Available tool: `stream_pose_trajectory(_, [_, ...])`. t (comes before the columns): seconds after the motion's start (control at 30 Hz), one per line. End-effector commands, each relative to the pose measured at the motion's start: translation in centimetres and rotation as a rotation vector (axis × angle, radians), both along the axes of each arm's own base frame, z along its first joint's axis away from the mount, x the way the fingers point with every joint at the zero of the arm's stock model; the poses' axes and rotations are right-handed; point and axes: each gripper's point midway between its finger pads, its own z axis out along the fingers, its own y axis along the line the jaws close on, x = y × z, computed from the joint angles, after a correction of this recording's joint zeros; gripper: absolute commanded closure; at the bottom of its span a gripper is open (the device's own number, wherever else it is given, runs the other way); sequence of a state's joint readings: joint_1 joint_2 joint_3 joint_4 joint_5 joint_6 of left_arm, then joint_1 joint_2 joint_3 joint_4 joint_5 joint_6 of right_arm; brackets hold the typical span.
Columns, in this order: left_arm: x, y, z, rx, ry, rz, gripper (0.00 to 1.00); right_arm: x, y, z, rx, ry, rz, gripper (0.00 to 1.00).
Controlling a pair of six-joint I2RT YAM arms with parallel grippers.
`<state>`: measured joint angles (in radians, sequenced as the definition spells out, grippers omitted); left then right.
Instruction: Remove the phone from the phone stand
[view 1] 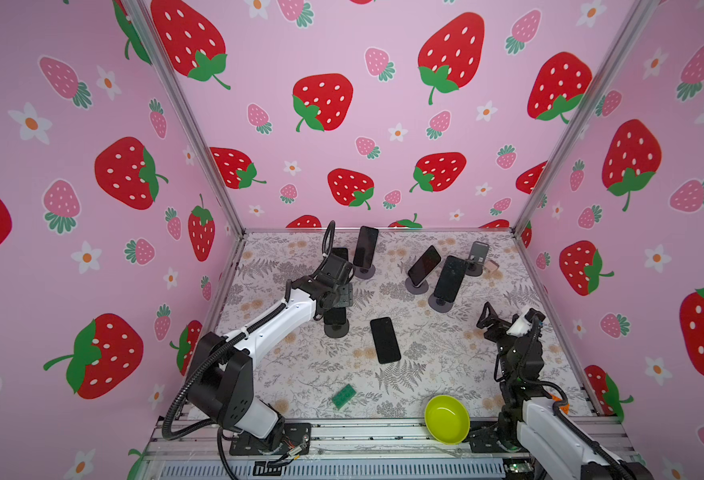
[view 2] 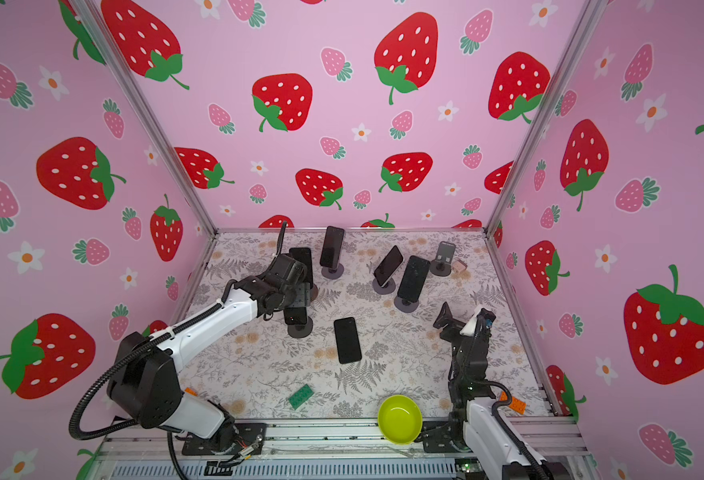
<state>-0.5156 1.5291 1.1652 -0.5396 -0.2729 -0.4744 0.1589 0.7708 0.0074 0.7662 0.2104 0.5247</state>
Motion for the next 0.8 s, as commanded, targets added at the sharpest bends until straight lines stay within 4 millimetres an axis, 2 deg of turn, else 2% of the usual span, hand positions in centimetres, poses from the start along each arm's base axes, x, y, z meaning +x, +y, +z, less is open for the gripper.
stream_pose_trajectory(0.0, [0.1, 0.4, -0.5, 0.032, 0.004, 0.009, 0.22, -0.1, 0.2, 0.7, 0.009, -0.039, 0.012, 0.0])
stream_pose_trajectory(0.33, [0.0, 0.4, 0.1, 0.043, 0.016, 0.003, 0.26, -0.1, -0.1, 0.7, 0.016, -0.038, -0.006, 0.0])
stream_pose_trajectory(0.63, [-0.8, 0.4, 2.6, 0.025, 0.008, -0.025, 0.33, 0.0, -0.3, 0.5, 0.018, -0.026, -0.02, 0.0])
stream_pose_trajectory(0.77, [-1.3, -0.2, 3.5, -0.025, 0.002, -0.05, 0.34, -0.1, -0.4, 0.5, 0.024, -0.03, -0.025, 0.0])
